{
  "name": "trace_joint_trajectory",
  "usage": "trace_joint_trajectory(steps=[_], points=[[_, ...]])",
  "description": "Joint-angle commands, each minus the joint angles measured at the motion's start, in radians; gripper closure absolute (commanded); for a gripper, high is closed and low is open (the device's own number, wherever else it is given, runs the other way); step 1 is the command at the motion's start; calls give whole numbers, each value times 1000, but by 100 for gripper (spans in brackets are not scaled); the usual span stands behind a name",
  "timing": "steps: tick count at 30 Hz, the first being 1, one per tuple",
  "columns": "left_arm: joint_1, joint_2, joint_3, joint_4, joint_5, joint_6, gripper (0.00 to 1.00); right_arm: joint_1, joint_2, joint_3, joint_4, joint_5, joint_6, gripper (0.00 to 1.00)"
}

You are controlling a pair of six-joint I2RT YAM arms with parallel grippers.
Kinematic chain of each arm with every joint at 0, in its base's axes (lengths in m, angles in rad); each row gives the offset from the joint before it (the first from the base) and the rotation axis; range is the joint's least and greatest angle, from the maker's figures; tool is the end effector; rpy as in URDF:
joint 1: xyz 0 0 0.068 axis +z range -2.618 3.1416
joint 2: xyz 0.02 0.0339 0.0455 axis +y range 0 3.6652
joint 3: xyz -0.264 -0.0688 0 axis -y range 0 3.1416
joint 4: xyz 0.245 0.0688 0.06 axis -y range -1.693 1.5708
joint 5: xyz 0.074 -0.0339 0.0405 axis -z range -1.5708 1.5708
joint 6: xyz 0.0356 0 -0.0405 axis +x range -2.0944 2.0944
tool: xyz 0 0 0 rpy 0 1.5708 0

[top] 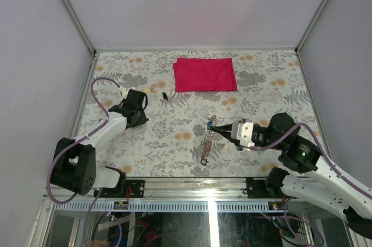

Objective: Put the keys on the keyring

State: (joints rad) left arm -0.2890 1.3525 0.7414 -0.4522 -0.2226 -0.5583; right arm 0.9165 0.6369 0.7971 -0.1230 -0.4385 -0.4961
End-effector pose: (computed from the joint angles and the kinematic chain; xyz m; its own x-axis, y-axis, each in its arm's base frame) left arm 0.2426 -0.0639 0.1848 -0.8033 -0.3002 -0.5144 -0.2952 0.9508 -0.0938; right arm 0.0770 0.1252 0.3728 0.4848 -0.0761 -0.8713 -0.8481 0.2026 -0.4896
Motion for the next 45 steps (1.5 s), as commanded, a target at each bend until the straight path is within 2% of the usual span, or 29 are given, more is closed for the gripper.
trace_joint_trajectory(steps=[1,6,10,13,16,22,26,32,42,45], points=[[-17,-53,39,3,32,41,100,7,-6,28,80,-2,20,100],[-26,-98,26,28,114,72,100,7,-9,31,77,2,30,100],[-52,-108,36,69,282,103,100,7,-9,38,72,8,35,100],[-104,-86,55,110,368,98,100,7,-9,37,77,11,49,100],[-190,-49,80,146,396,81,100,8,-11,37,79,16,66,100],[-337,35,78,329,538,-12,100,9,-18,35,75,29,80,100],[-365,74,16,501,640,-90,100,8,-20,36,67,36,84,100],[-363,89,-76,610,652,-127,100,8,-24,33,55,40,87,100],[-339,52,-151,621,610,-124,99,9,-19,30,55,38,92,100],[-324,28,-167,607,594,-119,89,7,-16,30,55,35,93,100]])
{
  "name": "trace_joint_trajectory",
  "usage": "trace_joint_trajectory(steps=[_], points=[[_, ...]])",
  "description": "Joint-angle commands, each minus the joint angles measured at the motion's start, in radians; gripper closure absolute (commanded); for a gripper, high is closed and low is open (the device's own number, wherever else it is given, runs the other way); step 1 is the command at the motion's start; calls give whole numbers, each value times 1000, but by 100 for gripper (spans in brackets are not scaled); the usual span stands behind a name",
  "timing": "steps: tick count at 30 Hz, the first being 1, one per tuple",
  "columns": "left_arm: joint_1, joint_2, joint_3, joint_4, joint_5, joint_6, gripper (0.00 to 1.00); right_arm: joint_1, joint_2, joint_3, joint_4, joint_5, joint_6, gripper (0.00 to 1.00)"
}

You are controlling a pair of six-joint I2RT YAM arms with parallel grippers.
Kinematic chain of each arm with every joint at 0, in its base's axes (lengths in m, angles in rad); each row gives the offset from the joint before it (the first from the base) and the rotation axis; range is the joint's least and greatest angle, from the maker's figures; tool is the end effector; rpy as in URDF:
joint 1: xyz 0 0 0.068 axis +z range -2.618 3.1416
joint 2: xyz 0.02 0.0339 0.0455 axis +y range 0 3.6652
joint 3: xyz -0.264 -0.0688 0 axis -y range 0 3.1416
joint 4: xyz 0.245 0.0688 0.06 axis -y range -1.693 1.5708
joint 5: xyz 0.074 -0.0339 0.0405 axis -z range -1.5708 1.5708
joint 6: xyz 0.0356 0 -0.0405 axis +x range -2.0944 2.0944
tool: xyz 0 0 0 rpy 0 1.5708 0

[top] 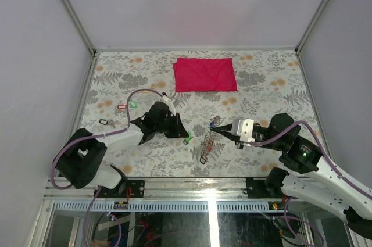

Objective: Put the keys on the keyring

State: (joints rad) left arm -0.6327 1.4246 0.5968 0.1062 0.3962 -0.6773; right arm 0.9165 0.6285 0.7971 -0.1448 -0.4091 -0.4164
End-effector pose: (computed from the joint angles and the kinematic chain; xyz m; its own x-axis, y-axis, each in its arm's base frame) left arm 0.2110 -0.1717 0.1643 -0.9034 -0.0545 -0.4253 0.2733 0.6910 -0.6691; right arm 0.0767 0.1233 0.3715 0.4056 -0.0810 -0.9105 -0.8813 0.2297 -0.4130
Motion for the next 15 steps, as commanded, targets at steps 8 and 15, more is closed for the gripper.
trace_joint_trajectory(steps=[8,15], points=[[-2,-118,33,-162,-234,88,63,8,-9,30,64,29,8,100],[-131,-58,110,-281,-428,167,49,8,-31,35,36,68,7,100]])
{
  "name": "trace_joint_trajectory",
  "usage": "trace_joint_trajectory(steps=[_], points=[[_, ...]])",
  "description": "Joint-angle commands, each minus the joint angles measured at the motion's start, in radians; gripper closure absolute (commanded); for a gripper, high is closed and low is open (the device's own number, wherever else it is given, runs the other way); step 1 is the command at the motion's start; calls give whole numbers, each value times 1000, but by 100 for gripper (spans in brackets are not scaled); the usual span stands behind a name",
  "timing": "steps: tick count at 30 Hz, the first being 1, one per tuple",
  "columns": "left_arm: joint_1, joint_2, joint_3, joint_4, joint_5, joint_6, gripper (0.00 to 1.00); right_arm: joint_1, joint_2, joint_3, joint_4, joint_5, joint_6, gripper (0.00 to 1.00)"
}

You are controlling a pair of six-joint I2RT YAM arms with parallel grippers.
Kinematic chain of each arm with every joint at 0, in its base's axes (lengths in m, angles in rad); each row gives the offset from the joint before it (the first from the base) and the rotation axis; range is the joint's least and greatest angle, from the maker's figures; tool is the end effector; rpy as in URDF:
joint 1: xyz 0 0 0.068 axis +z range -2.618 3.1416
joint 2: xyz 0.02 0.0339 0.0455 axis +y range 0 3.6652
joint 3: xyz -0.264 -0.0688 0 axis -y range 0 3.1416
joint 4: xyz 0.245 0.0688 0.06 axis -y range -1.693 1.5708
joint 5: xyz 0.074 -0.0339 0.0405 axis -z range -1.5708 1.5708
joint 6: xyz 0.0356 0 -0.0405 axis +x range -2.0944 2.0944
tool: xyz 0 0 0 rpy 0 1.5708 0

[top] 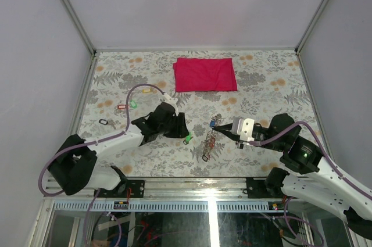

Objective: Put the keys on the keyring

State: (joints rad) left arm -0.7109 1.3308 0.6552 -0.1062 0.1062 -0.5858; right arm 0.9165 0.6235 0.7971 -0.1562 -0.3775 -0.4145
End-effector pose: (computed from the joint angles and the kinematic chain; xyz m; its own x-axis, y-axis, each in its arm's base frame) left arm 0.1973 -0.1749 0.1865 -0.8351 -0.0064 -0.5500 0.2930 0.8411 -0.4546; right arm 0.0770 0.1220 0.3709 0.3971 -0.0974 -0.9126 -0.8762 0.2557 -0.4085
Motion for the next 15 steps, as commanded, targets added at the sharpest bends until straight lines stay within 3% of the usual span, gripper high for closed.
trace_joint_trajectory(steps=[1,9,15], points=[[-63,44,56,-67,-142,88,48,7,-29,34,47,37,9,100],[-136,124,160,-163,-265,153,43,7,-23,37,46,35,25,100],[-236,205,212,-213,-402,45,42,8,-19,42,44,35,26,100]])
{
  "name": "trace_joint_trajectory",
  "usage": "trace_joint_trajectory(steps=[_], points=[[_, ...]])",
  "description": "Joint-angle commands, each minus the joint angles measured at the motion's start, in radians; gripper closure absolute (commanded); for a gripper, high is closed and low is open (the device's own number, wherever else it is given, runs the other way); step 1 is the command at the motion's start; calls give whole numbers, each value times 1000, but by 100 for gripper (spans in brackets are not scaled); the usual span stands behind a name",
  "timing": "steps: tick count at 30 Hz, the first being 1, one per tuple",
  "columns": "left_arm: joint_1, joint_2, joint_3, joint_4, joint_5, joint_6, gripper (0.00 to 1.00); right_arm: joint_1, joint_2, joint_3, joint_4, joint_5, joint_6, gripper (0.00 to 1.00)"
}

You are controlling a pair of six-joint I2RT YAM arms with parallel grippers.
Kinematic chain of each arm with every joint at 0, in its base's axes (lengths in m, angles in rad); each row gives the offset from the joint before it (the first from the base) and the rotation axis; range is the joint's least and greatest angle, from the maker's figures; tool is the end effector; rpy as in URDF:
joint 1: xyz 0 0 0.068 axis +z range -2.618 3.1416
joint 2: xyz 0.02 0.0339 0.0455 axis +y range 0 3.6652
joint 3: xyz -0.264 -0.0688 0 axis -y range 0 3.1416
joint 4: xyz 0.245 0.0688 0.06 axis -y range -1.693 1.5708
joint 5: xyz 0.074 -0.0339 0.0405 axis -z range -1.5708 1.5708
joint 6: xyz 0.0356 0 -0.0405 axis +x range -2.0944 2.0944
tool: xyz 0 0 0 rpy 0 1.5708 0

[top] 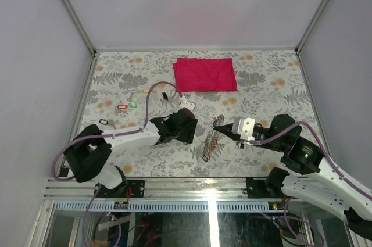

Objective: Put the keys on the keyring

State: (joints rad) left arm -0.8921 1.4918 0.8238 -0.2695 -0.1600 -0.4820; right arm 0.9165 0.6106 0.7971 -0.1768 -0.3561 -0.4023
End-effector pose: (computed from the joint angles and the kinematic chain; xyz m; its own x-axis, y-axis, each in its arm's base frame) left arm 0.1885 -0.2247 0.1840 -0.7772 0.2347 -0.5839 0.3939 0.9050 -0.1605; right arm 0.0758 0.1192 0.3703 0.3797 -0.1080 -0.9188 -0.8772 0.2734 -0.3946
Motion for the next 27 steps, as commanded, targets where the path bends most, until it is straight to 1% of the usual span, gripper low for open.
trace_joint_trajectory(steps=[1,5,8,14,21,27], points=[[-73,56,52,-61,-160,-81,43,8,-5,42,65,14,14,100],[-129,115,92,-115,-252,-161,49,7,-8,43,56,14,13,100],[-152,156,122,-138,-291,-176,52,7,-10,43,50,14,13,100],[-169,197,155,-150,-301,-173,57,8,-9,40,49,12,8,100],[-173,223,156,-149,-303,-179,65,7,-11,38,42,12,7,100],[-175,241,141,-132,-291,-191,67,7,-11,37,40,14,5,100]])
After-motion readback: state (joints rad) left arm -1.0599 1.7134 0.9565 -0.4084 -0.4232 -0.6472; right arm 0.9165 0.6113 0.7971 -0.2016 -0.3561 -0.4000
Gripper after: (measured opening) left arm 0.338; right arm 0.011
